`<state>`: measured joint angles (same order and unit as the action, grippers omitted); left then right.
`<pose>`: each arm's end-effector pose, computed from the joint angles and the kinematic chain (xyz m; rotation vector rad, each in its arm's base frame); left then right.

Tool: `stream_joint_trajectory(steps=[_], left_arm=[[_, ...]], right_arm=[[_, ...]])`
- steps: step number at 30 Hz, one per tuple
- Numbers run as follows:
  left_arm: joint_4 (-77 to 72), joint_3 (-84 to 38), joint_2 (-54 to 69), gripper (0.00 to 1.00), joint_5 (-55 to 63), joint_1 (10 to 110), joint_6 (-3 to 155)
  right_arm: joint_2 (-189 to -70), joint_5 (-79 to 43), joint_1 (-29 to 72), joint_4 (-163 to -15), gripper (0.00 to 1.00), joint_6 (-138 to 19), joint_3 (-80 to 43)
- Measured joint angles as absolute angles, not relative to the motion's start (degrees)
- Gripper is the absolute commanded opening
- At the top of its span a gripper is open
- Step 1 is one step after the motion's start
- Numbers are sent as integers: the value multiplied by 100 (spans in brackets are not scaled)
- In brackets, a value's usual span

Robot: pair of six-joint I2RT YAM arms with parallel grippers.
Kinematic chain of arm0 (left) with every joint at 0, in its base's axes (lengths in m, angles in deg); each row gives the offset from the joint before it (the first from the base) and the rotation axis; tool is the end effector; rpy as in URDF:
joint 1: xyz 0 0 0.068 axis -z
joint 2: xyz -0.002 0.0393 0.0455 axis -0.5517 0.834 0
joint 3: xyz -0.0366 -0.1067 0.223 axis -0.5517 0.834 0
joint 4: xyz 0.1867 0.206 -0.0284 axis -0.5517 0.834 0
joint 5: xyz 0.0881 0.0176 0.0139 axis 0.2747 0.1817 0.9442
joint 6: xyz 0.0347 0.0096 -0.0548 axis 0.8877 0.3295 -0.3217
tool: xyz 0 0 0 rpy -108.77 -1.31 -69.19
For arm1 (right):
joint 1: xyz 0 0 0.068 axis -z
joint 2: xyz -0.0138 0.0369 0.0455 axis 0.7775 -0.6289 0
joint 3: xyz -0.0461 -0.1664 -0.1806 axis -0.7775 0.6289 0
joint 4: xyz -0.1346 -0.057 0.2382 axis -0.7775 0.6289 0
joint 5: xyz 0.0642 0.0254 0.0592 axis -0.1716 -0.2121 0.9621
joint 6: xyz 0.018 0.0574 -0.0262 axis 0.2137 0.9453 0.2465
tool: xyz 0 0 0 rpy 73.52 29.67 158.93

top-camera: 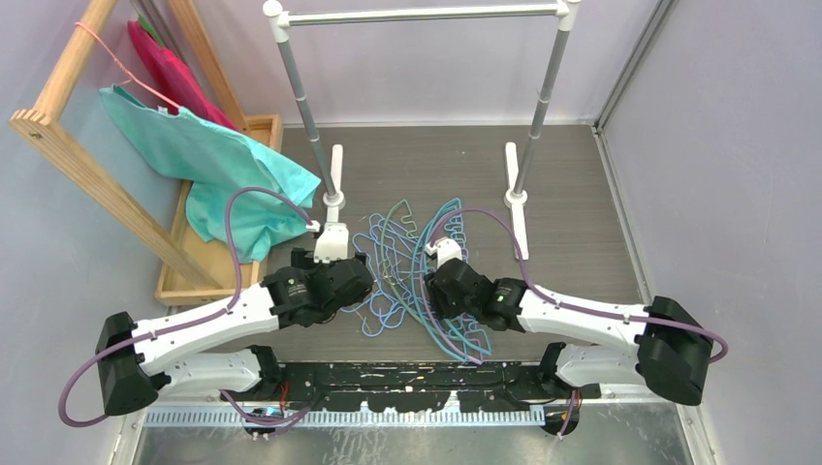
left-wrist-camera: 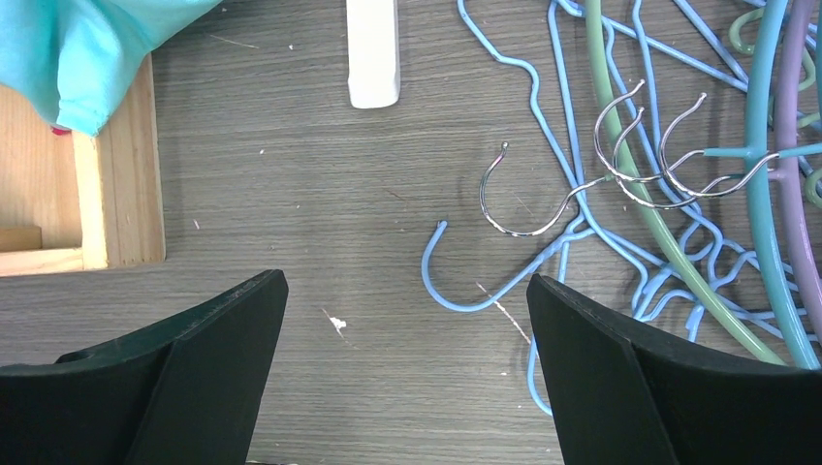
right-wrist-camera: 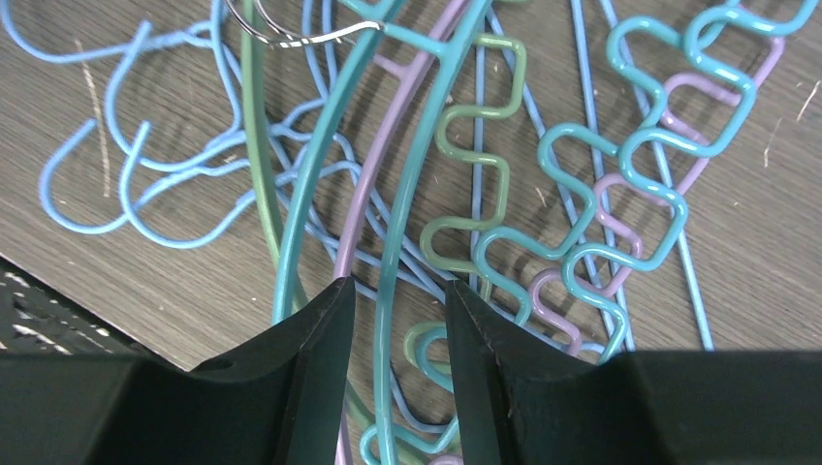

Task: Organize the hangers

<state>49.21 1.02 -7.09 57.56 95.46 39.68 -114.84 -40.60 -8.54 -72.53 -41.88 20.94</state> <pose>0.1384 -0.1823 0.2262 0.0566 2.2465 0.0885 0.1460 0.2216 0.1612 -0.6052 2.3174 0.3852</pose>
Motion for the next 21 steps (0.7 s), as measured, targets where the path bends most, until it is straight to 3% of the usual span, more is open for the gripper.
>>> stream_joint_trajectory(steps=[5, 12, 21], left_arm=[[4927, 137, -687, 98, 5739, 9546, 3944], [4993, 144, -689, 98, 5739, 9546, 3836], [5137, 216, -895, 98, 5743, 9546, 3736]], right_arm=[[-11816, -3973, -854, -7393, 44, -4118, 2280], [-12000, -3949, -854, -7526, 2, -4028, 2336], [-11261, -4143, -854, -7041, 1, -3956, 2232]])
